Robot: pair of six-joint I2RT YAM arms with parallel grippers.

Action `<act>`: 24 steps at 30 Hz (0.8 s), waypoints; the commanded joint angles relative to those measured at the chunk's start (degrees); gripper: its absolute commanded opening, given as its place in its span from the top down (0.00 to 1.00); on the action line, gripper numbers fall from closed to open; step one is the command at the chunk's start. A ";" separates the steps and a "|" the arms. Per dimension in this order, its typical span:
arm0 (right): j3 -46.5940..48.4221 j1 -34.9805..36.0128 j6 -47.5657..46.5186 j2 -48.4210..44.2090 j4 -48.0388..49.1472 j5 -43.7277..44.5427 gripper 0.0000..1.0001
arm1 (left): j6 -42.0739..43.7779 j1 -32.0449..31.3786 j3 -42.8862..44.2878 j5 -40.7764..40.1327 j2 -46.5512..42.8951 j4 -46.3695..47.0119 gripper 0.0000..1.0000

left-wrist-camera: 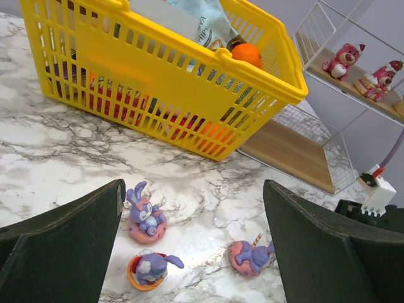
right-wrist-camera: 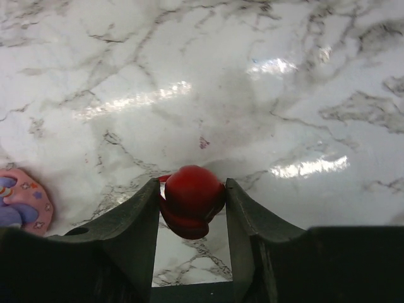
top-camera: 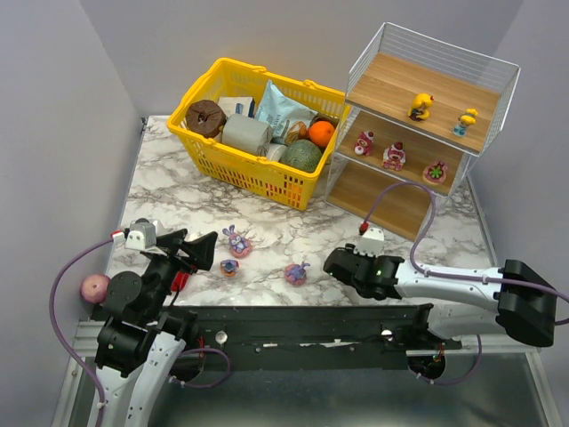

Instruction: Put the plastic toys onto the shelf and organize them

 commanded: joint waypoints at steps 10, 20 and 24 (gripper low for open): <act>3.81 -4.68 -32.79 6.02 19.60 -8.96 0.61 | 0.04 -0.15 0.00 -0.10 -0.37 -0.67 0.01; 5.58 -4.94 -32.53 11.56 20.31 -11.96 0.46 | 0.04 -0.15 0.09 -0.10 -0.37 -0.76 0.01; 5.40 -4.95 -32.88 10.77 20.39 -11.69 0.30 | 0.04 -0.15 0.09 -0.10 -0.37 -0.68 0.01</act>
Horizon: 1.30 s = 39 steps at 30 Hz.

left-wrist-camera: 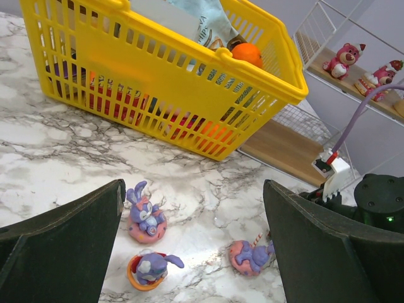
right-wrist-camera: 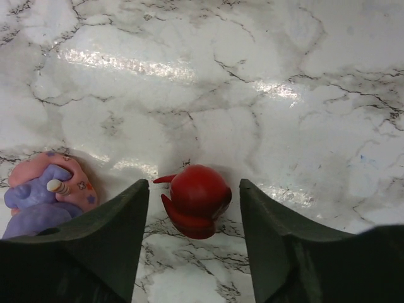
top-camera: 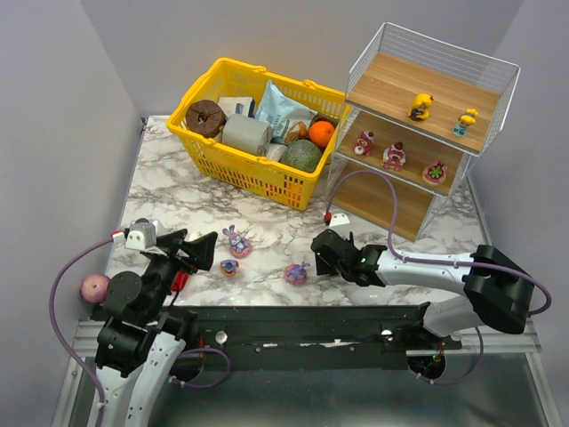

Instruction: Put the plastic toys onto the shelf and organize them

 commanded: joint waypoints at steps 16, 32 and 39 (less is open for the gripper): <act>-3.78 3.68 4.96 -0.89 8.06 10.61 0.25 | 0.04 -0.15 0.09 -1.40 -0.46 -0.76 0.01; -10.37 6.24 9.63 -0.71 16.65 18.35 0.36 | 0.04 -0.15 0.09 -1.33 -0.37 -0.67 0.01; -11.43 6.24 9.45 0.35 20.19 19.23 0.53 | 0.04 -0.15 0.09 -1.33 -0.45 -0.67 0.01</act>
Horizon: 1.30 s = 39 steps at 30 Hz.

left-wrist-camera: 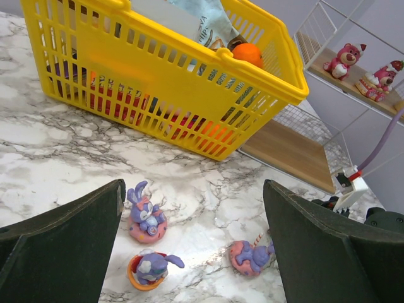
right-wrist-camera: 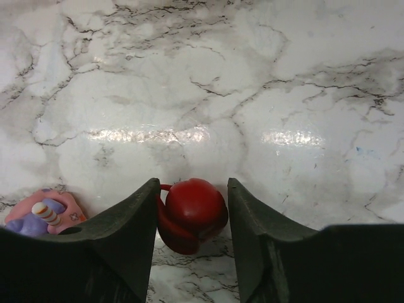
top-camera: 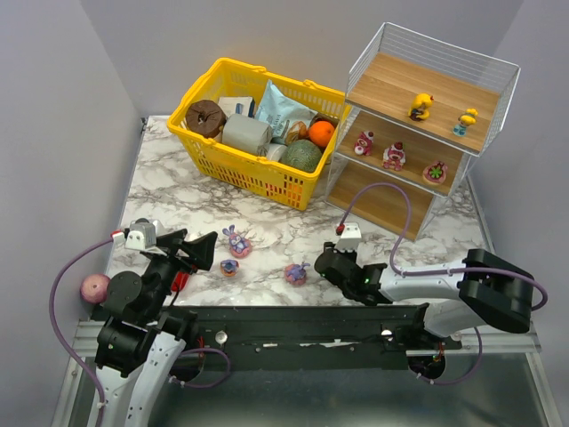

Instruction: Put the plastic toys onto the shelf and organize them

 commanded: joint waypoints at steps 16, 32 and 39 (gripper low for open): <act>22.93 0.38 -0.69 -8.36 -32.55 4.57 0.96 | 0.13 -0.15 0.00 -1.11 -0.45 -0.65 0.01; 74.85 -7.70 -30.04 -6.01 -53.59 4.04 0.95 | 0.04 -0.15 0.00 -1.11 -0.72 -0.48 0.01; 85.51 -14.29 -43.31 -0.65 -50.52 -3.23 0.94 | 0.04 -0.15 0.00 -0.93 -0.28 -0.56 0.01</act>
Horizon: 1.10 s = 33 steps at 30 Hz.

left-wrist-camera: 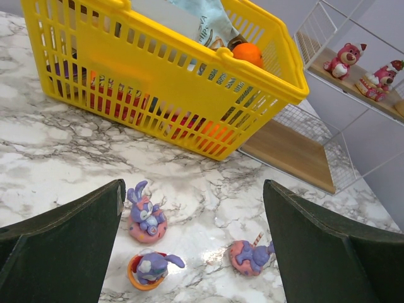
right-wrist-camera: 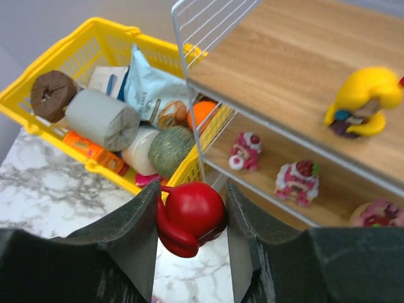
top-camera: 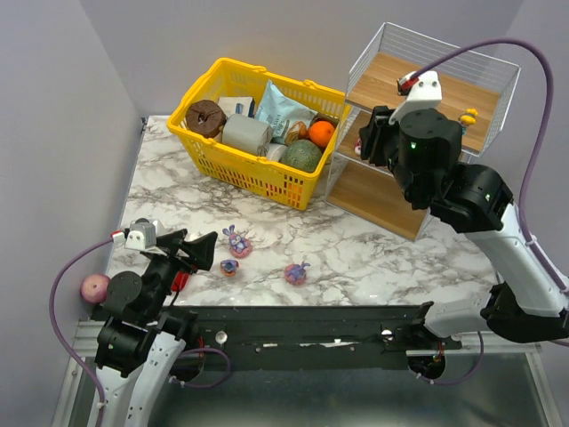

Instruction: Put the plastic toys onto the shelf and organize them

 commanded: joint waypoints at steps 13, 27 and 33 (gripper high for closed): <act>19.42 -15.06 -20.47 15.79 -0.33 -16.44 0.93 | 0.06 -0.15 -0.09 -0.93 0.60 -0.32 0.01; 24.34 -21.74 -18.98 20.80 -3.85 -23.03 0.89 | 0.06 -0.15 -0.09 -0.76 1.30 -0.32 0.01; 25.84 -23.76 -18.10 22.91 -6.05 -25.58 0.82 | 0.06 -0.15 -0.09 -0.84 1.39 -0.32 0.01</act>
